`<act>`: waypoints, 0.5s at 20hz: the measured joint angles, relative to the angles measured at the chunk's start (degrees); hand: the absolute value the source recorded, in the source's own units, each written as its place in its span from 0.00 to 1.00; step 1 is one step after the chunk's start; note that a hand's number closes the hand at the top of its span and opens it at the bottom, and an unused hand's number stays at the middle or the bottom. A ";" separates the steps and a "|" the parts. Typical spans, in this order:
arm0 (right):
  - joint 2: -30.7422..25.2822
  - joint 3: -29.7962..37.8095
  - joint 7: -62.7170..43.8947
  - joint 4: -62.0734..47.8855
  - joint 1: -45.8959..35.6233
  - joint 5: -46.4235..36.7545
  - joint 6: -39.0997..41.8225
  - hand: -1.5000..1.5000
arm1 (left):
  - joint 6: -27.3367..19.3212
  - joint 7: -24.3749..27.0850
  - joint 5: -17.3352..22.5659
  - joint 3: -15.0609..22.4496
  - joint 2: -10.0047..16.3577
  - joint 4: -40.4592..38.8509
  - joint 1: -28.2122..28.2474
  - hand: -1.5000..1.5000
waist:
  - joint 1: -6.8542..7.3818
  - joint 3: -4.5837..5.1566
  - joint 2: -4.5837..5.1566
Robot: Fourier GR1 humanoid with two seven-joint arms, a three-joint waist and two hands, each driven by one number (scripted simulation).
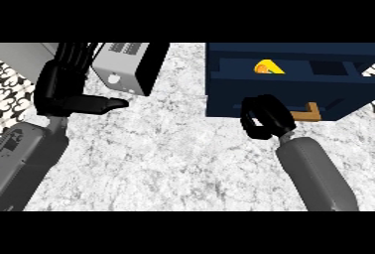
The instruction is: Pick up the cup, place it into the drawer and close the drawer
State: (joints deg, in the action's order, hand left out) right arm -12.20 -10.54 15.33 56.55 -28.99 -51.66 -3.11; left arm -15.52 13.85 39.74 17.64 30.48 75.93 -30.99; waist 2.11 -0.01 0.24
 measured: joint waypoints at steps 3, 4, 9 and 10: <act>0.78 2.37 2.85 -9.59 -6.04 -0.26 -2.72 1.00 | 2.04 1.27 -0.27 -1.13 0.57 0.57 2.34 0.00 | 0.18 0.19 -0.09; 0.69 3.43 3.64 -12.62 -8.15 0.11 -2.78 1.00 | 2.77 1.19 -0.19 -1.47 0.97 0.72 2.75 0.00 | 0.39 0.16 0.01; 0.01 7.54 7.52 -26.11 -16.70 1.13 -3.65 1.00 | 5.23 1.35 0.44 -3.35 1.96 1.79 4.85 0.00 | 1.35 0.11 0.37; -0.25 8.13 8.63 -27.87 -17.75 1.49 -3.31 1.00 | 5.63 1.07 0.65 -3.63 2.08 1.76 4.81 0.00 | 1.51 0.10 0.39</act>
State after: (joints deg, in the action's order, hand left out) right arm -12.45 -2.41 23.96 28.67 -46.74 -50.17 -6.42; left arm -9.89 14.91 40.39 14.02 32.55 77.69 -26.18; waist 3.62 0.10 0.63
